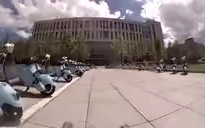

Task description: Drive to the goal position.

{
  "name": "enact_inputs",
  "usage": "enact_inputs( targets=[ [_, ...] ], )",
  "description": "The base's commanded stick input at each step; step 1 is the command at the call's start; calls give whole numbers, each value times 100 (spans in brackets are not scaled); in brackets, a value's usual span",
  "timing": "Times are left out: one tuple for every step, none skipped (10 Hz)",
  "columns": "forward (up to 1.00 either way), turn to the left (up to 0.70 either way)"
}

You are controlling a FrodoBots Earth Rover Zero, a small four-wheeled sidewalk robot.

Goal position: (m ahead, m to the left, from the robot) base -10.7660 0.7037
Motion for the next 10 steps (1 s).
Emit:
enact_inputs(
  targets=[
    [70,0],
    [70,10],
    [70,24],
    [70,35],
    [70,35],
    [70,3],
    [70,0],
    [70,0],
    [70,0],
    [70,0]
  ],
)
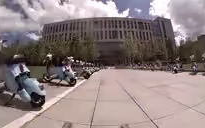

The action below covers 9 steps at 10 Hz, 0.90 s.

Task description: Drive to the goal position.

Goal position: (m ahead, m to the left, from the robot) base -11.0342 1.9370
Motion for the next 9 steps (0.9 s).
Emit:
enact_inputs(
  targets=[
    [70,0],
    [70,0],
    [70,0],
    [70,0],
    [70,0],
    [70,0],
    [70,0],
    [70,0],
    [70,0]
  ],
)
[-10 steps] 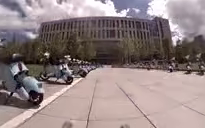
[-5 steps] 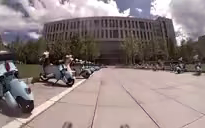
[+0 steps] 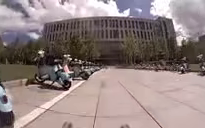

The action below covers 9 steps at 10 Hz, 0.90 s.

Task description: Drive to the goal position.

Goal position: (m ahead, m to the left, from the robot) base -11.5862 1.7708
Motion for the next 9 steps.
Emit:
enact_inputs(
  targets=[
    [70,0],
    [70,0],
    [70,0],
    [70,0],
    [70,0],
    [70,0],
    [70,0],
    [70,0],
    [70,0]
  ],
)
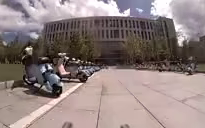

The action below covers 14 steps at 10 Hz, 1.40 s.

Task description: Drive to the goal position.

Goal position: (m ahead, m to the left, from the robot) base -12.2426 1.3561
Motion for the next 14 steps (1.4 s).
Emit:
enact_inputs(
  targets=[
    [70,-27],
    [70,-35],
    [70,-35],
    [70,-35],
    [70,-35],
    [70,-35],
    [70,-35],
    [70,-35],
    [70,-35],
    [70,-35],
    [70,-35],
    [70,-35],
    [70,-35],
    [70,-35]
  ],
)
